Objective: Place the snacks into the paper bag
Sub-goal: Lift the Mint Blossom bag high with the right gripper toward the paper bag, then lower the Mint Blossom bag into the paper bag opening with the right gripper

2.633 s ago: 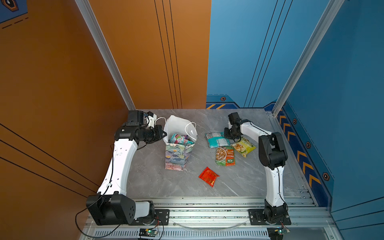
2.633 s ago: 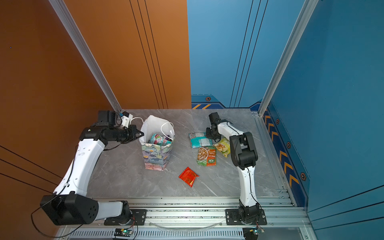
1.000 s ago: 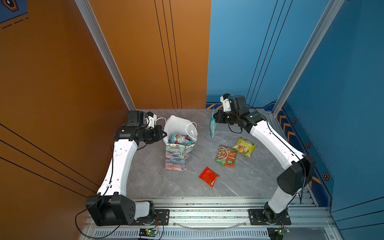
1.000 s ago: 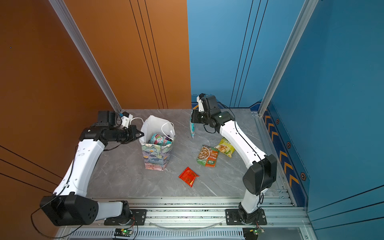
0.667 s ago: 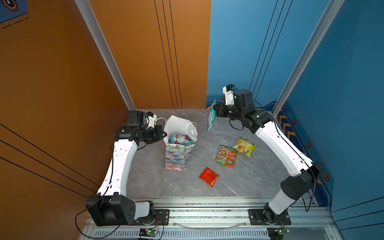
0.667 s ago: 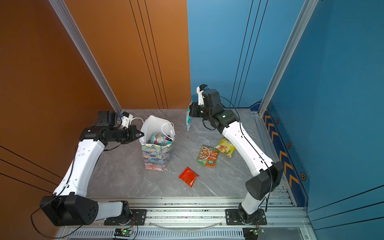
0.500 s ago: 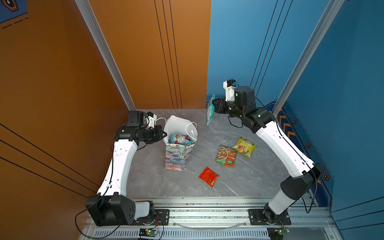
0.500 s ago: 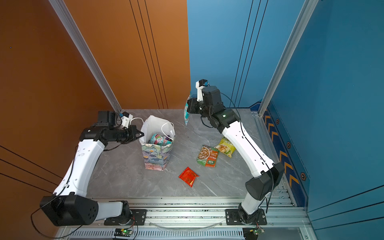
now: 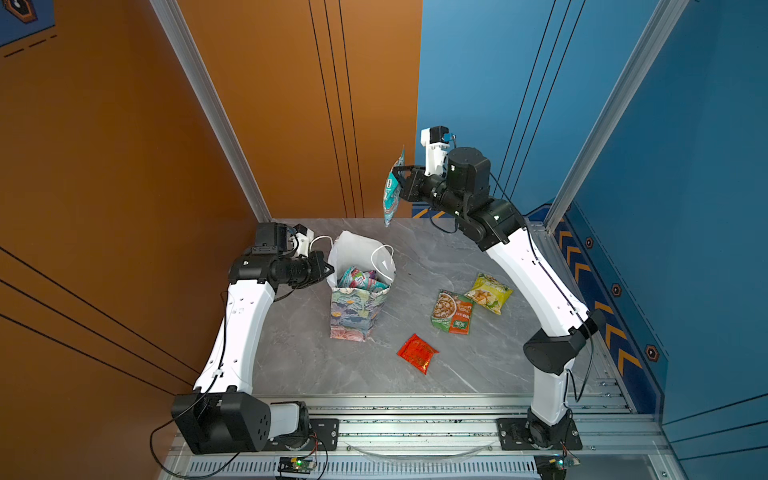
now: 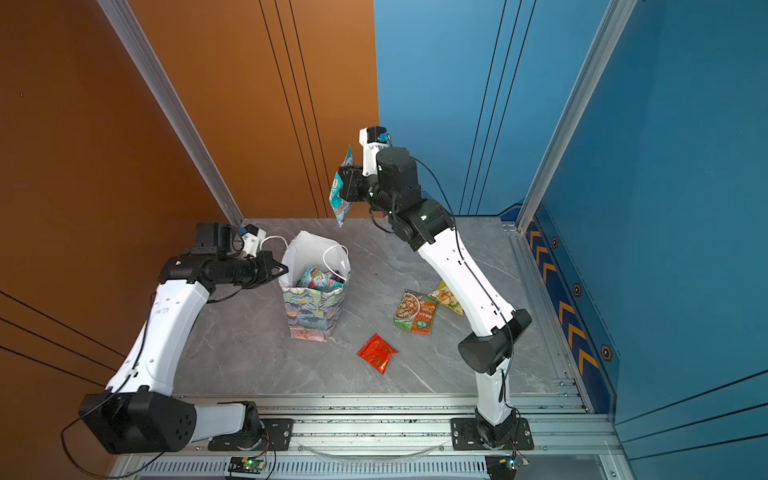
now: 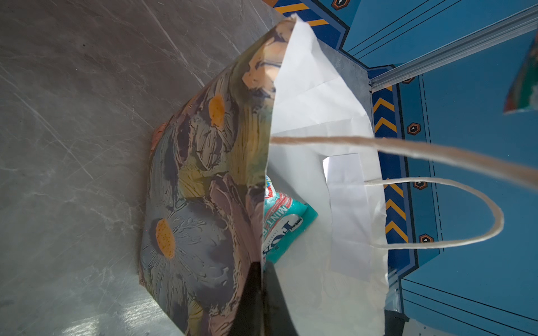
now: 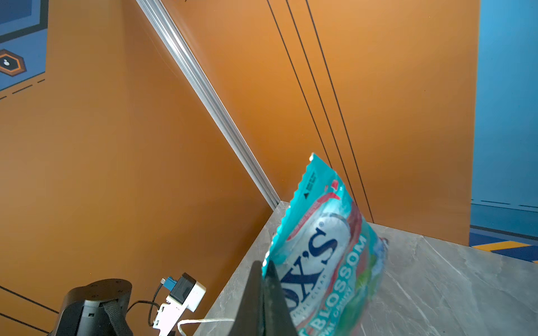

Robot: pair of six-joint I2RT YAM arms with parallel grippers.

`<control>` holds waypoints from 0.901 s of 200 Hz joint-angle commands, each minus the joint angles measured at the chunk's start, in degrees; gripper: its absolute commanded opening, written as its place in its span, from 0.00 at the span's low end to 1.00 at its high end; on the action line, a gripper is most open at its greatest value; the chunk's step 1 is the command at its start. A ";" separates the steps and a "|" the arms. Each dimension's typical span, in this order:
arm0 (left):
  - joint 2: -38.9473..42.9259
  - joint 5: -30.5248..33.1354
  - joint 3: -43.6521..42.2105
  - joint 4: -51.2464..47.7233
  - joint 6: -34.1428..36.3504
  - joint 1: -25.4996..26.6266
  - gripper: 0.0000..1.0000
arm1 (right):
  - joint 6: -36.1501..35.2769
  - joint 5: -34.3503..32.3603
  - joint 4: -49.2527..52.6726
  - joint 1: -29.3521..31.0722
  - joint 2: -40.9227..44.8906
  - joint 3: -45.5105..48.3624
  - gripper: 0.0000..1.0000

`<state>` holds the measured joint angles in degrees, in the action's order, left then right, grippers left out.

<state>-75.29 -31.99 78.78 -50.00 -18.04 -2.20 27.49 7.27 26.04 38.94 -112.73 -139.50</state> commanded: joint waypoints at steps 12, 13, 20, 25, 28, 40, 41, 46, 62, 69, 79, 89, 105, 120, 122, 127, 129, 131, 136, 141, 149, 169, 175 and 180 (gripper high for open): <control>1.09 -2.12 -0.65 1.18 0.29 0.18 0.00 | 0.70 1.22 -2.07 3.34 -2.68 -4.14 0.00; 1.05 -2.11 -0.65 1.20 0.29 0.18 0.00 | 0.72 1.24 -2.10 3.38 -2.76 -4.21 0.00; 1.08 -2.14 -0.65 1.28 0.38 0.18 0.00 | 0.73 1.60 -2.37 3.93 -3.26 -4.65 0.00; 1.05 -2.20 -0.64 1.24 0.36 0.18 0.00 | 0.73 1.80 -2.38 4.19 -3.53 -4.93 0.00; 1.03 -2.20 -0.65 1.28 0.37 0.18 0.00 | 0.73 1.86 -2.35 4.48 -3.75 -5.10 0.00; 1.06 -2.24 -0.65 1.26 0.46 0.12 0.00 | 0.73 2.28 -2.18 5.10 -4.25 -5.37 0.00; 0.99 -2.22 -0.65 1.24 0.46 0.10 0.00 | 0.73 2.38 -2.16 5.18 -4.30 -5.36 0.00; 1.02 -2.24 -0.73 1.24 0.46 0.10 0.00 | 0.73 2.58 -1.90 5.33 -4.34 -5.42 0.00; 1.01 -2.29 -0.74 1.26 0.55 0.01 0.00 | 0.54 2.99 -0.51 6.17 -4.52 -5.39 0.00; 1.08 -2.29 -0.82 1.24 0.55 0.00 0.00 | 0.17 3.09 0.22 6.52 -4.50 -5.29 0.00; 0.98 -2.32 -0.82 1.22 0.55 0.01 0.00 | -0.40 3.02 1.53 7.02 -4.39 -5.22 0.00; 1.02 -2.29 -0.78 1.25 0.55 -0.04 0.00 | -0.84 2.23 2.85 7.63 -3.98 -4.66 0.00; 1.07 -2.38 -0.80 1.22 0.46 0.00 0.00 | -1.28 1.66 2.84 8.33 -2.38 -1.40 0.00; 1.21 -2.36 -0.90 1.22 0.47 -0.07 0.00 | -1.34 1.62 1.75 8.85 -0.19 2.63 0.00; 1.24 -2.26 -0.91 1.22 0.47 -0.04 0.00 | -1.33 1.70 1.56 8.91 0.08 3.18 0.00; 1.28 -2.21 -0.91 1.27 0.46 -0.09 0.00 | -1.34 1.71 1.24 9.04 0.69 4.38 0.00; 1.28 -2.25 -0.91 1.23 0.46 -0.09 0.00 | -1.37 1.83 1.15 9.09 0.89 4.71 0.00; 1.28 -2.24 -0.91 1.22 0.46 -0.09 0.00 | -1.42 1.84 1.12 9.13 1.12 5.06 0.00; 1.28 -2.22 -0.91 1.22 0.46 -0.09 0.00 | -1.53 1.85 1.11 9.31 1.66 5.94 0.00; 1.24 -2.27 -0.91 1.18 0.49 -0.09 0.00 | -1.62 1.80 1.12 9.44 2.09 6.74 0.00; 1.28 -2.27 -0.83 1.22 0.55 -0.11 0.00 | -1.81 1.72 1.20 9.62 2.88 7.95 0.00; 1.35 -2.38 -0.74 1.30 0.54 -0.18 0.00 | -2.47 0.67 1.12 10.18 5.06 11.69 0.00; 1.33 -2.41 -0.73 1.22 0.55 -0.18 0.00 | -2.73 0.20 0.99 10.32 5.68 12.82 0.00; 1.41 -2.38 -0.78 1.26 0.57 -0.20 0.00 | -2.79 -0.02 0.98 10.43 6.25 13.67 0.00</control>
<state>-75.29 -32.25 78.74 -49.91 -18.02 -2.20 26.70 8.99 28.97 48.66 -112.14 -128.66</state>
